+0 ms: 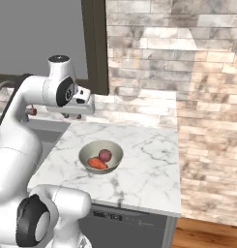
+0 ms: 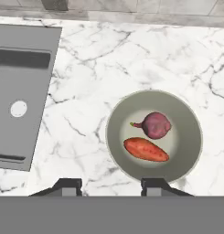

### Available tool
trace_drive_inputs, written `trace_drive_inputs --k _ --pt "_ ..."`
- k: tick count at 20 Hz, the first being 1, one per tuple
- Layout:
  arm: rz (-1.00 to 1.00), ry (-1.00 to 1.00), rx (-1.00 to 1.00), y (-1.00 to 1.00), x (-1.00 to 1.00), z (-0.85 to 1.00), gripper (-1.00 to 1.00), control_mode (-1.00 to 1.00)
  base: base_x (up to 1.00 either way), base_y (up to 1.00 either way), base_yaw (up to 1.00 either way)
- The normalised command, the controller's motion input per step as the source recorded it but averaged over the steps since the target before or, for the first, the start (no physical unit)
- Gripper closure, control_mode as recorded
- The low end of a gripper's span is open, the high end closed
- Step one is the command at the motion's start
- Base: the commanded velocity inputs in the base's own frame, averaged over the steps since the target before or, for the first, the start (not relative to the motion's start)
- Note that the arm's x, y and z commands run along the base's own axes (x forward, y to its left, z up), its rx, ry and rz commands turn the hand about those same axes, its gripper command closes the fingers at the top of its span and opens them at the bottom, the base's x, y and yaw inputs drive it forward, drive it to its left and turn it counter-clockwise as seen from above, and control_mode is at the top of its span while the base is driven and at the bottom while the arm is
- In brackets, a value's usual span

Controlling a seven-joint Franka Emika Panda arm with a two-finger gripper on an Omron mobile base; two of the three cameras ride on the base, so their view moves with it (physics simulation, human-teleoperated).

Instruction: Dump the sweet potato and onion from the bowl so the bowl can be washed. Place the bowl in the sink after clearing the leftovers.

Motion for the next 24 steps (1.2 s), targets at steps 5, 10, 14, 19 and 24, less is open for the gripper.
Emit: trace_drive_inputs --k 5,10,14,19,24 --pt "-0.04 0.0 0.0 -0.15 -0.25 -0.11 -1.0 -1.0 0.0 0.0 0.0" --pt "-0.28 0.04 0.13 -1.0 -0.52 -0.46 -1.0 -1.0 0.0 0.0 0.0" --pt "-0.41 0.16 0.19 -1.0 -0.18 -0.67 -1.0 -1.0 0.0 0.0 0.0" --pt "-0.31 0.14 0.23 -0.76 0.11 -0.88 -1.0 -1.0 0.0 0.0 0.0" --pt "-0.06 0.11 0.02 -0.15 0.65 -0.55 -1.0 -1.0 0.0 0.0 0.0"
